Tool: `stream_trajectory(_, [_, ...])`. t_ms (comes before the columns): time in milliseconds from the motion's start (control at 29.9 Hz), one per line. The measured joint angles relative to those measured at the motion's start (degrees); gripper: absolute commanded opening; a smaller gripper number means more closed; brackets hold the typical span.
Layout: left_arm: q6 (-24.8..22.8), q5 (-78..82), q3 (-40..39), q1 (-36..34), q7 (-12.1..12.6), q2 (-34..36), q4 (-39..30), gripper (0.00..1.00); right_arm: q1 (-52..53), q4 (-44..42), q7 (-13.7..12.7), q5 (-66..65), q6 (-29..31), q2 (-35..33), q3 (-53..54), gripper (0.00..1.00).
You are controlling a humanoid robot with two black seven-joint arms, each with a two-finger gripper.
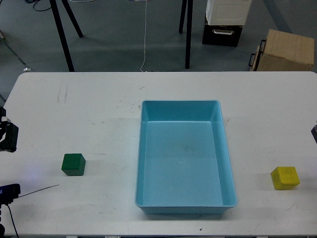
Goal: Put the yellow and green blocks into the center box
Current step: 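Move the right gripper down onto the yellow cube and grasp it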
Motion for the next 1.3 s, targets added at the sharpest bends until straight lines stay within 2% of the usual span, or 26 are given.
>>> stream_trajectory(167, [0.0, 0.0, 0.8, 0.6, -0.3, 0.2, -0.2, 1.00, 0.1, -1.5, 0.1, 0.0, -0.1, 0.7, 3.5, 1.00])
stream_trajectory(301, [0.0, 0.0, 0.8, 0.8, -0.3, 0.3, -0.1, 1.00, 0.5, -4.8, 0.1, -0.1, -2.5, -3.4, 4.7, 1.00])
stream_trajectory(468, [0.0, 0.0, 0.9, -0.1, -0.2, 0.1, 0.2, 1.00, 2.4, -5.9, -0.2, -5.3, -9.0, -16.5, 2.9, 1.00])
stream_trajectory(668, [0.0, 0.1, 2.8, -2.5, 0.0, -0.1, 1.5, 1.00, 8.1, -5.3, -0.5, -26.2, -11.7, -35.4, -6.1, 1.00])
stream_trajectory(835, [0.0, 0.1, 5.8, -4.1, -0.1, -0.5, 3.0, 1.00, 19.2, -6.0, -2.5, -42.3, -14.6, -48.1, -19.9, 1.00])
stream_trajectory(935, [0.0, 0.1, 7.7, -4.7, -0.1, -1.8, 4.0, 1.00, 29.2, -7.1, -5.0, -47.1, -15.1, -52.0, -32.0, 1.00])
stream_trajectory(1069, [0.0, 0.1, 9.0, -6.1, -0.1, -2.8, 5.2, 1.00, 43.8, -7.9, -9.6, -56.7, -13.7, -53.3, -49.9, 1.00])
stream_trajectory(1136, [0.0, 0.1, 9.2, -6.6, -0.1, -2.9, 5.5, 1.00, 49.7, -7.9, -11.0, -62.3, -11.4, -53.4, -58.1, 1.00])
stream_trajectory(1303, [0.0, 0.1, 9.3, -7.4, 0.0, -2.8, 5.9, 1.00, 59.3, -7.0, -12.0, -71.8, -4.2, -53.0, -73.0, 1.00])
